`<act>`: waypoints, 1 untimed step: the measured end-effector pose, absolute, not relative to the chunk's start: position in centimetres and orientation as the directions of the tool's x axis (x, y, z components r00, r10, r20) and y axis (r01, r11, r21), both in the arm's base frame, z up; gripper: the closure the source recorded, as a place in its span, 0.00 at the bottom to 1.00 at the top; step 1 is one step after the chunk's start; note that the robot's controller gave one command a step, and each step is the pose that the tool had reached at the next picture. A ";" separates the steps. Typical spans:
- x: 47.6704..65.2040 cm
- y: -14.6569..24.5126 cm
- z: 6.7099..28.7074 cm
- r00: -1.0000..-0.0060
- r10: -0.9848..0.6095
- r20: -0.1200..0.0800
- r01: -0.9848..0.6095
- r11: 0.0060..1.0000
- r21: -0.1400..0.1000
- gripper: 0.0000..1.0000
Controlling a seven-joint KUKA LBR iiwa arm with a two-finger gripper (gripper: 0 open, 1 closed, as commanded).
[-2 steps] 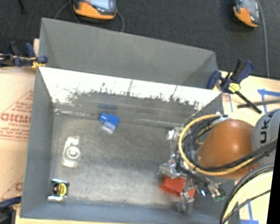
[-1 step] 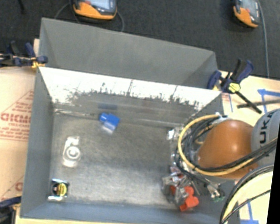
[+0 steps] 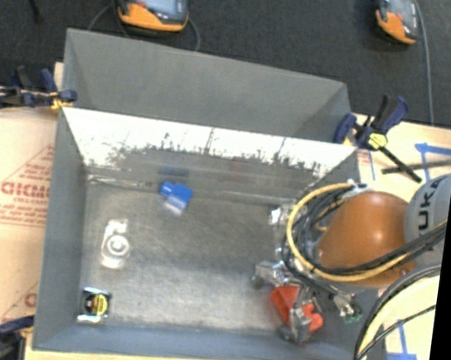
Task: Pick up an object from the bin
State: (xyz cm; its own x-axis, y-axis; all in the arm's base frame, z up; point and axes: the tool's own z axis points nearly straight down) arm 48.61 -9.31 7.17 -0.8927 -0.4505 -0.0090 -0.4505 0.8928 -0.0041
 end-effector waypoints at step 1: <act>49.4 -15.9 8.2 -0.967 -0.256 -0.005 -0.256 0.967 0.001 0.00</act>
Offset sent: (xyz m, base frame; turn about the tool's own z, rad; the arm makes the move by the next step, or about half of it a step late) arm 0.0063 -0.0671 0.0091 0.2111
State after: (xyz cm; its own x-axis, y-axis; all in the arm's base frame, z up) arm 49.37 -15.95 8.16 -0.9665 -0.2565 -0.0045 -0.2565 0.9665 0.0012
